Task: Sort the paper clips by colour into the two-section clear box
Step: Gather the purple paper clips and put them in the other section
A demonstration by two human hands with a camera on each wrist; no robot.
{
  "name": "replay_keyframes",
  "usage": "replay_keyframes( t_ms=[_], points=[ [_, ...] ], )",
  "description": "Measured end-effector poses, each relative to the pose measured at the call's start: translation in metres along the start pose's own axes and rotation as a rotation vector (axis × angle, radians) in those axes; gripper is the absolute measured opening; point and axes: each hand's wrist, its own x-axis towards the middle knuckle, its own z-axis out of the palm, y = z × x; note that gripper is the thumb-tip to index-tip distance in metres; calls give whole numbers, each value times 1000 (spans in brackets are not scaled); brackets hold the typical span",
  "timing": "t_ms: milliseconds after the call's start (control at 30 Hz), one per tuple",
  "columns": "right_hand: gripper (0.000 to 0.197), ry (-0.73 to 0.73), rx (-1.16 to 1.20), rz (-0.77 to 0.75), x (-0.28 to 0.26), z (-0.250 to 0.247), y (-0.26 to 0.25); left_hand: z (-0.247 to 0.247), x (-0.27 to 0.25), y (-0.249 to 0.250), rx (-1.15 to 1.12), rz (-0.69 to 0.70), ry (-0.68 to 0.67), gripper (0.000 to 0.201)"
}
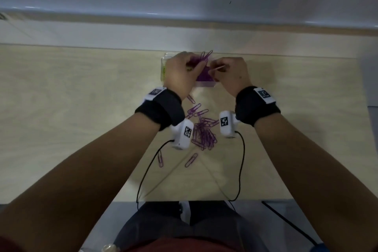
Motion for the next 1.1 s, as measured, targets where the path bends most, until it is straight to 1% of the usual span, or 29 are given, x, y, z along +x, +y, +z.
replay_keyframes(
  t_ms=[67,100,133,167,233,267,300,333,367,433,467,500,533,567,633,667,700,767,833,900,933,1000,1100],
  points=[
    [15,53,-26,12,-10,-9,10,12,15,3,74,36,-9,16],
    [17,89,-65,7,-18,-15,15,19,23,2,131,60,-47,17],
    [19,114,-118,-1,-26,-21,22,24,29,1,216,81,-115,18],
    [21,115,-178,-18,-36,-27,29,29,34,0,336,90,-214,20],
    [22,35,-337,-70,-57,-36,41,35,38,-2,600,87,-428,21],
    [23,-35,-418,-85,-67,-40,47,36,38,-2,691,82,-501,21],
    [24,-116,-490,-71,-74,-43,53,35,37,-1,743,89,-536,21],
    [29,-191,-556,-31,-81,-45,59,32,36,0,760,113,-545,22],
    [39,-255,-618,14,-87,-45,64,27,34,0,744,150,-536,24],
    [63,-328,-679,63,-101,-36,73,15,27,-3,648,264,-496,24],
    [73,-340,-681,73,-109,-28,75,8,20,-7,597,351,-493,24],
    [82,-337,-683,76,-116,-18,75,3,13,-11,569,445,-526,23],
    [90,-331,-694,78,-123,-6,73,-1,3,-17,573,524,-593,25],
    [98,-325,-717,76,-129,5,70,-4,-7,-24,605,565,-681,27],
    [105,-295,-780,70,-137,27,64,-5,-23,-42,728,531,-840,41],
    [106,-271,-794,78,-140,36,63,-6,-28,-51,791,500,-883,51],
    [105,-237,-788,97,-143,44,62,-8,-34,-59,828,470,-902,59],
    [96,-163,-744,134,-145,55,63,-13,-46,-71,841,439,-884,70],
    [77,-119,-651,133,-145,60,65,-17,-62,-80,815,450,-835,79],
    [61,-122,-561,117,-143,59,67,-17,-81,-85,749,440,-771,84],
    [56,-129,-547,95,-142,59,67,-16,-88,-85,719,421,-756,85],
    [42,-137,-577,48,-139,60,68,-10,-100,-81,688,336,-762,84],
    [26,-156,-652,-8,-135,62,63,2,-104,-73,566,204,-693,69]
  ],
)
